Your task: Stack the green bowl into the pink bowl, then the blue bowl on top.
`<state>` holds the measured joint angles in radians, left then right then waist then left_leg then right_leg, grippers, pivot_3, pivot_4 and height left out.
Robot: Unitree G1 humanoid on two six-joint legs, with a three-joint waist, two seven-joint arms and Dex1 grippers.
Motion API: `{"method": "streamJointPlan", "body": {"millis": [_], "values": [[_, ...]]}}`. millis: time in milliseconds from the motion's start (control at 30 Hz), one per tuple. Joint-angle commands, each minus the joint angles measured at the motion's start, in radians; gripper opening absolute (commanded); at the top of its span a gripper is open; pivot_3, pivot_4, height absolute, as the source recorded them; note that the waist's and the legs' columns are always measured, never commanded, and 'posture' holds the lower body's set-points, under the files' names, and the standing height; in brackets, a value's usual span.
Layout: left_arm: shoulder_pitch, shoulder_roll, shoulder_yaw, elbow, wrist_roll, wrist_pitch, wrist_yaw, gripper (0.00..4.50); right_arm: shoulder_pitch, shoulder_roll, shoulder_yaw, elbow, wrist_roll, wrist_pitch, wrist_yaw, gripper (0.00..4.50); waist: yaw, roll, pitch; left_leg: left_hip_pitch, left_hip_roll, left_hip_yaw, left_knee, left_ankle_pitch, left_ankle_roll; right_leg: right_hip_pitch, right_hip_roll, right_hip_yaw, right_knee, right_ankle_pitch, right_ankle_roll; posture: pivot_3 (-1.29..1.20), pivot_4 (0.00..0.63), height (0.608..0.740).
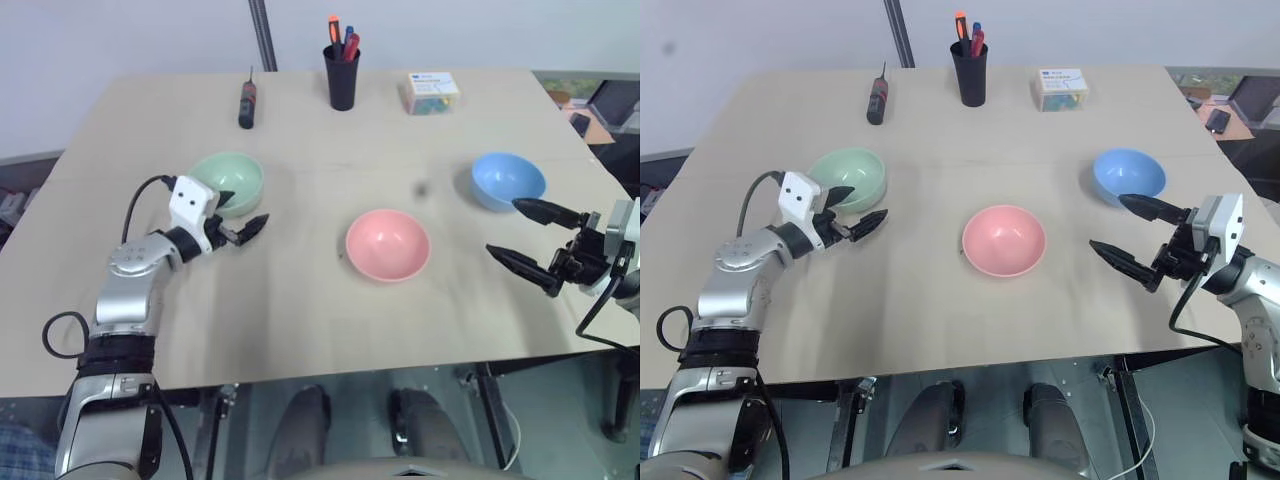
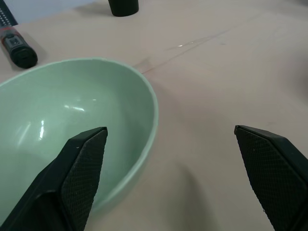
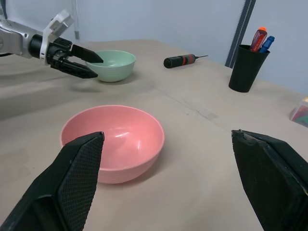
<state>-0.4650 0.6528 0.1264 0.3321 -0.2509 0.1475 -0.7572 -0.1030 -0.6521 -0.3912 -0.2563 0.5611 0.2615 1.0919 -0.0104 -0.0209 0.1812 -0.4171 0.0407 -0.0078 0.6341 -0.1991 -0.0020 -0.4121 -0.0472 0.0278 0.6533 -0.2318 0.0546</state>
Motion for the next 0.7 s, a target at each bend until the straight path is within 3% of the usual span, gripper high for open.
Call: {"method": "streamJointPlan", "body": {"millis": [33, 333, 700], "values": [[-0.075, 0.016, -0.024, 0.096, 0.053, -0.065, -0.022, 4.50, 0.007, -0.018, -0.032, -0.030, 0.028, -0.029, -0.015, 4.44, 0.000, 0.000, 0.000, 0.000, 0.000, 0.000, 0.000, 0.000, 0.000, 0.000, 0.000, 0.000, 0.000, 0.000, 0.000, 0.00, 0.150, 0.740], [-0.199, 0.020, -0.111, 0.314, 0.166, -0.135, -0.073, 4.50, 0.008, -0.040, -0.031, -0.036, 0.052, -0.040, -0.008, 4.44, -0.002, 0.000, 0.000, 0.000, 0.000, 0.000, 0.000, 0.000, 0.000, 0.000, 0.000, 0.000, 0.000, 0.000, 0.001, 0.00, 0.150, 0.740], [-0.233, 0.021, -0.129, 0.402, 0.200, -0.182, -0.125, 4.50, 0.011, -0.062, -0.006, -0.041, 0.069, -0.048, 0.016, 4.44, -0.001, 0.000, 0.000, 0.000, 0.000, 0.000, 0.000, 0.000, 0.000, 0.000, 0.000, 0.000, 0.001, 0.001, 0.001, 0.00, 0.150, 0.740]]}}
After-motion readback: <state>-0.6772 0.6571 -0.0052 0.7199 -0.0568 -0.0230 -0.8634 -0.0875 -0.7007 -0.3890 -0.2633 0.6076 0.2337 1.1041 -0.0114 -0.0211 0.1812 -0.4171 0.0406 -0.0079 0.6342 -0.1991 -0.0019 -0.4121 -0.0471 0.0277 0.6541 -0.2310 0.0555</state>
